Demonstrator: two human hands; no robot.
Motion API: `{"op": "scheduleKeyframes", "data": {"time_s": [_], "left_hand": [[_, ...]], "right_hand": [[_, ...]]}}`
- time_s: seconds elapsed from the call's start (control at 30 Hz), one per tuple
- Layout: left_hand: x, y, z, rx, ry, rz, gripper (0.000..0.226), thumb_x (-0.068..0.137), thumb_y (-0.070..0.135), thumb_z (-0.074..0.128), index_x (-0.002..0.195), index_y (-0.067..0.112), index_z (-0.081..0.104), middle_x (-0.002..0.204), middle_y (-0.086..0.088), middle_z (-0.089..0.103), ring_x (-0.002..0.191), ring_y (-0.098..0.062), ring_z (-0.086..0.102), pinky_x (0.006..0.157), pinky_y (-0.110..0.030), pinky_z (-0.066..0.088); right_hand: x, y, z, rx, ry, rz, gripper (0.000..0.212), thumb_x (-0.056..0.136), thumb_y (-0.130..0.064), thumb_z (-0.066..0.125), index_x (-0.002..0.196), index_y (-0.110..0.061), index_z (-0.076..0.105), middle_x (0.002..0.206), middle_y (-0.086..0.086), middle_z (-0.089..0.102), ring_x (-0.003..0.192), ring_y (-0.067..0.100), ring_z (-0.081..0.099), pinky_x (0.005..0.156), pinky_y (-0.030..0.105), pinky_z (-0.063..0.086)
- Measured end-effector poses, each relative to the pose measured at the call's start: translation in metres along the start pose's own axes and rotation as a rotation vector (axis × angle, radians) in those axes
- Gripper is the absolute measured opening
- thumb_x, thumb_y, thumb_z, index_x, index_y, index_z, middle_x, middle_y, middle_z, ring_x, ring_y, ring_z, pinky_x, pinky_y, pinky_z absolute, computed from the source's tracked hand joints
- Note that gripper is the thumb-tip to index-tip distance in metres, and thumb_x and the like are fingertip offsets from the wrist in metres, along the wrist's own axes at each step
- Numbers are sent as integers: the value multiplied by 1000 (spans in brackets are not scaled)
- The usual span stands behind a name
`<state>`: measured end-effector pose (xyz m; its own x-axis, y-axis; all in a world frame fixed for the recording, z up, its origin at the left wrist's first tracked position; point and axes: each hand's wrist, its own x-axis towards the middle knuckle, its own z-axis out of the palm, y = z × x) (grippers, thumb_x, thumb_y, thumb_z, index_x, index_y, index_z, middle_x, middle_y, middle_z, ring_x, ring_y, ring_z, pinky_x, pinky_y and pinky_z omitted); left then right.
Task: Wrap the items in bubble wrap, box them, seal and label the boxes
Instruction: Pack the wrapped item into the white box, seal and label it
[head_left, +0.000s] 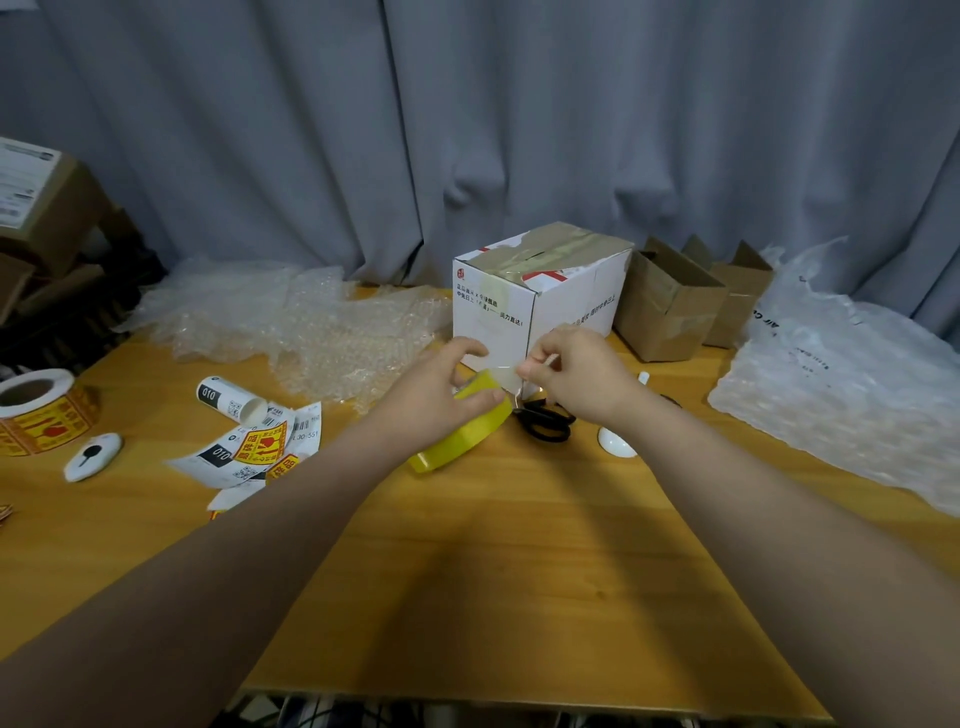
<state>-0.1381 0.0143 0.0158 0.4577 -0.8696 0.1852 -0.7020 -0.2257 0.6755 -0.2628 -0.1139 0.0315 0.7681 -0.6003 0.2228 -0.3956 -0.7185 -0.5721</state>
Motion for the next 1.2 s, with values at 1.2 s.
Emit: {"op": "scheduleKeyframes", "data": {"time_s": [1.2], "left_hand": [[46, -9, -26, 91, 129, 65, 40, 91, 23, 59, 127, 13, 45, 120, -3, 43, 98, -16, 48, 89, -28, 43]], "right_hand": [[-48, 25, -39, -661, -126, 343, 45, 91, -57, 49, 70, -17, 48, 74, 0, 53, 69, 18, 52, 51, 28, 37]]}}
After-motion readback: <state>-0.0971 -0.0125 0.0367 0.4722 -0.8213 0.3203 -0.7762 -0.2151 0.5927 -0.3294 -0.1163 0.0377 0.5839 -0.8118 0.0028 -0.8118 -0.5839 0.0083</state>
